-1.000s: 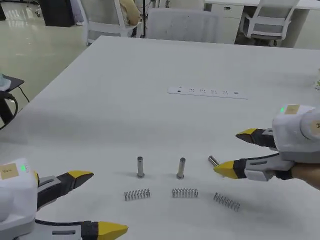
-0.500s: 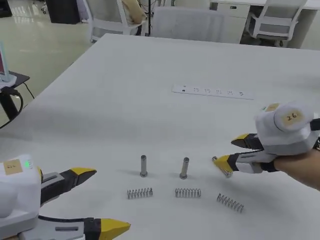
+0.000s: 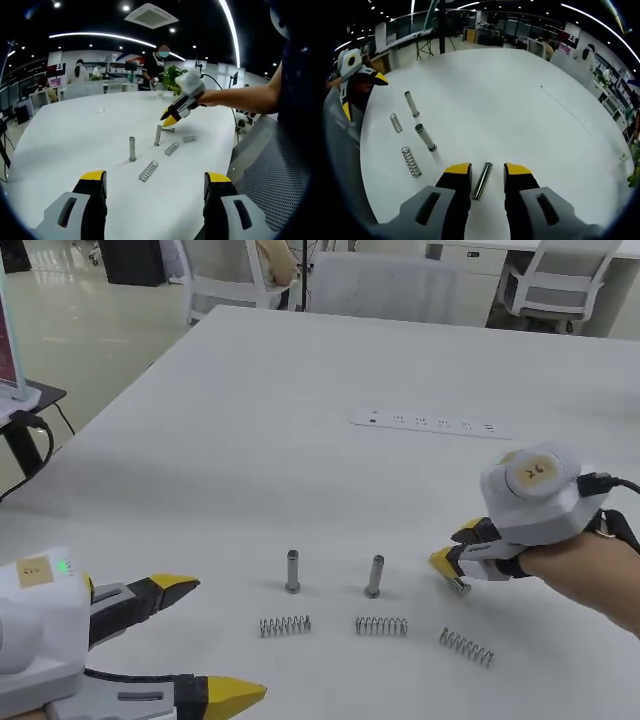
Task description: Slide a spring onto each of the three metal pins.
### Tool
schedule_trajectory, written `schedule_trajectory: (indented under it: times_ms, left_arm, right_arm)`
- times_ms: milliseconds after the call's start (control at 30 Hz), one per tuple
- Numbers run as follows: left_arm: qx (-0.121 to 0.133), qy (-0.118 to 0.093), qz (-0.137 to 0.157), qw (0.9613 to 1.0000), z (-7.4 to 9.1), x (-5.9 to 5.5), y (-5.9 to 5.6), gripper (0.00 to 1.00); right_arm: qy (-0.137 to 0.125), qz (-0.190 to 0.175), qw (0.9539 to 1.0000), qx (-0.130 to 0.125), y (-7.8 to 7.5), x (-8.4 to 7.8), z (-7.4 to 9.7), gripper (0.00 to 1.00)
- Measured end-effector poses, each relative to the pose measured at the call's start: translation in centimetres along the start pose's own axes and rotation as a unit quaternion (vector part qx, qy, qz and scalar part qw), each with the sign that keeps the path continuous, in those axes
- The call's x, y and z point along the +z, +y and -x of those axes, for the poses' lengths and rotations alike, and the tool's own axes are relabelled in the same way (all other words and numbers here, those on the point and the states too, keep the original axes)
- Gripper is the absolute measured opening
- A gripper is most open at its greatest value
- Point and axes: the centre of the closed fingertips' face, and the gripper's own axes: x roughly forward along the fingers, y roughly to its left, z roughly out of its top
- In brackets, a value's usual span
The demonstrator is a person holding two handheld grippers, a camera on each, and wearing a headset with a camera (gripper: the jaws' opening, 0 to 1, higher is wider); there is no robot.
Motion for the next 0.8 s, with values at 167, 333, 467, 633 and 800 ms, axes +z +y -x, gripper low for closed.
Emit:
schedule_trajectory:
  times_ms: [167,333,467,633,800]
  left_arm:
    - [-0.001,0.000,0.000,1.0000,0.0,0.0,0.0,0.76]
    - [-0.002,0.002,-0.001,1.0000,-0.1,-0.1,-0.1,0.75]
    - [-0.002,0.003,0.000,1.0000,0.0,-0.2,-0.1,0.75]
    - [-0.004,0.006,-0.001,1.0000,0.0,-0.2,-0.2,0.75]
    - [-0.006,0.008,-0.003,1.0000,-0.1,-0.3,-0.3,0.75]
  right_arm:
    - [0.013,-0.015,0.9998,0.000,0.1,-0.4,-0.7,0.17]
    - [0.025,-0.032,0.9992,0.000,0.0,-0.9,-1.2,0.14]
    - [0.032,-0.038,0.9988,-0.001,0.1,-1.2,-1.4,0.11]
    - [0.037,-0.050,0.9981,0.000,0.0,-1.4,-1.7,0.11]
    - [0.044,-0.059,0.9973,0.001,-0.1,-1.6,-1.8,0.10]
